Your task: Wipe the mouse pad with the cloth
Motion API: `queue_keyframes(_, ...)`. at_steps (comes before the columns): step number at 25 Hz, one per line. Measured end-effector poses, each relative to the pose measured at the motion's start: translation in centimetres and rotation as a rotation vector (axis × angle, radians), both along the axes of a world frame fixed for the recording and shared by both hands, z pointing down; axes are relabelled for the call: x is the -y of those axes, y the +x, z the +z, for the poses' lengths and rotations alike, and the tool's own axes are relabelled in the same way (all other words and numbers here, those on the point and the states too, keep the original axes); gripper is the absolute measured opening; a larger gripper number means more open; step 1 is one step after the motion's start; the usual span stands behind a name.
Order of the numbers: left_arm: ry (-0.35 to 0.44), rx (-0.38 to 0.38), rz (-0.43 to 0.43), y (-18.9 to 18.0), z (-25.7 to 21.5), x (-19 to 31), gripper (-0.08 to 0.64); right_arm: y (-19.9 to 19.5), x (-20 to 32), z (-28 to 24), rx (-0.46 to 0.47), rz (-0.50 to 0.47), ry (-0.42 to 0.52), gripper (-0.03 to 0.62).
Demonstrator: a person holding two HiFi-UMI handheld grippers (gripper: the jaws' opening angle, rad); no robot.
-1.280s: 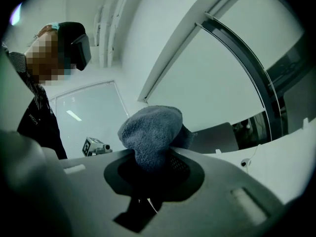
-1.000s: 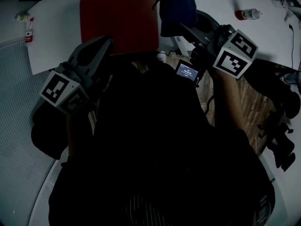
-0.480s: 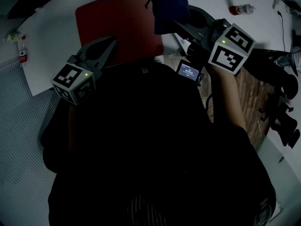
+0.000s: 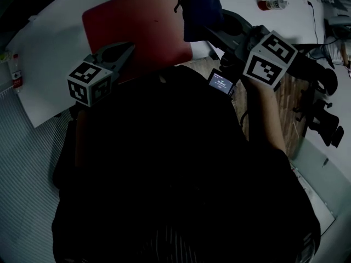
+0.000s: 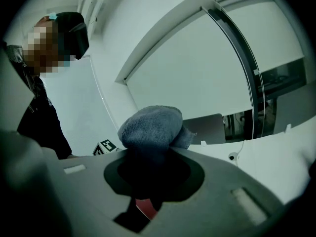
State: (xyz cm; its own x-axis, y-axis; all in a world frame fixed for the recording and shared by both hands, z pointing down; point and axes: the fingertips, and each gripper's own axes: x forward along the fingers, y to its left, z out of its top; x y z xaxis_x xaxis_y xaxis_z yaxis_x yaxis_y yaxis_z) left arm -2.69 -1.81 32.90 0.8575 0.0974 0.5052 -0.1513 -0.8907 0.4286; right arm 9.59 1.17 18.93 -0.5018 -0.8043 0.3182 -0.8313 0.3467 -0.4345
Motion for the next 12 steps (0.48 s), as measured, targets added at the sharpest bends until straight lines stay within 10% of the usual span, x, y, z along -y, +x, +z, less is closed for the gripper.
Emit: queue_keyframes(12, -0.020, 0.171, 0.014, 1.2, 4.9, -1.1, 0.005, 2.8, 2.1, 3.1, -0.053, -0.103, -0.057, 0.069)
